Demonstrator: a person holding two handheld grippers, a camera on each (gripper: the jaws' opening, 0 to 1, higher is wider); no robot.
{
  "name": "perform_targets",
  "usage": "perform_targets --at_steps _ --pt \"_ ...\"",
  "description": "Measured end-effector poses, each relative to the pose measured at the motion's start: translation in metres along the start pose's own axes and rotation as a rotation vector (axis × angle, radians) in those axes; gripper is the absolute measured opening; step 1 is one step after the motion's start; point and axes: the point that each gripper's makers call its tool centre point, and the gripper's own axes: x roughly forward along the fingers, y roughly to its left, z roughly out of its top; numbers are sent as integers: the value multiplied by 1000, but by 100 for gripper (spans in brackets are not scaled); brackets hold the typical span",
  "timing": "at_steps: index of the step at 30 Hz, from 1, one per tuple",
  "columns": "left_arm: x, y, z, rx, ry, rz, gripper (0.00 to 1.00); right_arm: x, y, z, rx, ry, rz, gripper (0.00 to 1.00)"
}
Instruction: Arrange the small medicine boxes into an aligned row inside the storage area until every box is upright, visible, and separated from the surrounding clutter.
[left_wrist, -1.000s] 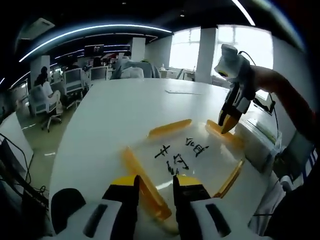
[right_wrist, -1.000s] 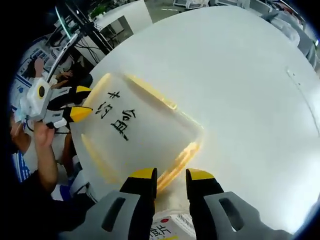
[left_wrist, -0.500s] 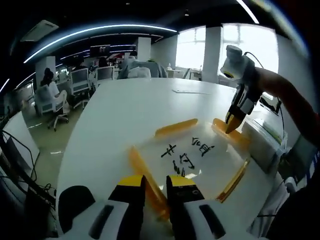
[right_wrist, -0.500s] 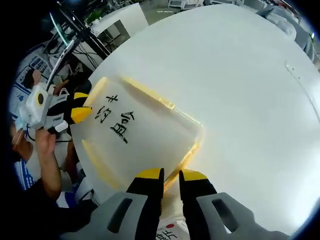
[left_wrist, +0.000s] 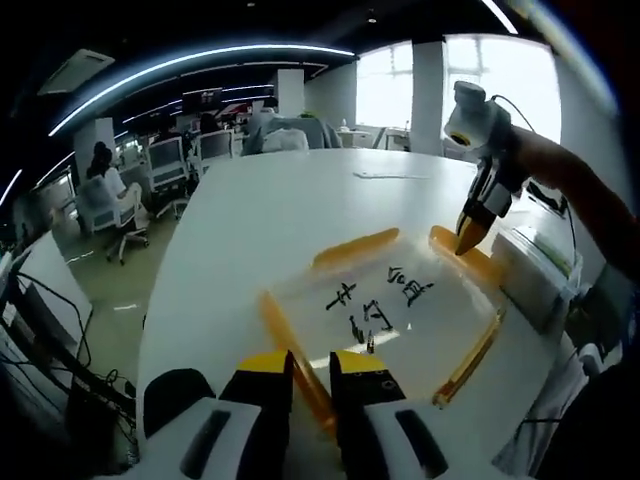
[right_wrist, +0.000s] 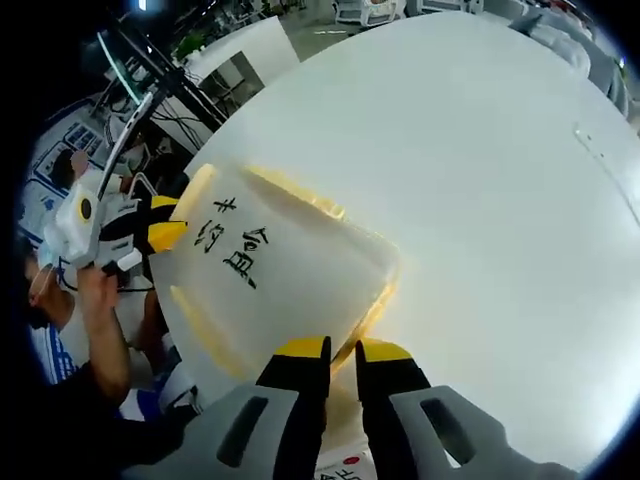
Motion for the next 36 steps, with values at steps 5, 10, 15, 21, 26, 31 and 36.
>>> perform_targets --at_steps 5,10,15,21,26,31,36 --pt "-5 3 -1 -27 6 -1 12 -1 2 6 -3 -17 8 7" --pt "-12 4 2 -23 0 12 12 -3 6 7 10 -22 23 7" --pt "-17 7 10 -31 -18 31 11 -5 8 15 33 -50 45 6" --pt "-25 12 16 -3 -28 67 10 -13 14 17 41 -77 70 6" --pt "-33 12 26 -12 -46 70 10 -23 19 21 46 -105 90 5" --pt "-43 9 40 -18 -67 55 9 -31 15 24 52 -132 77 5" --pt "-53 10 57 4 -88 72 9 -35 20 29 66 -159 103 5"
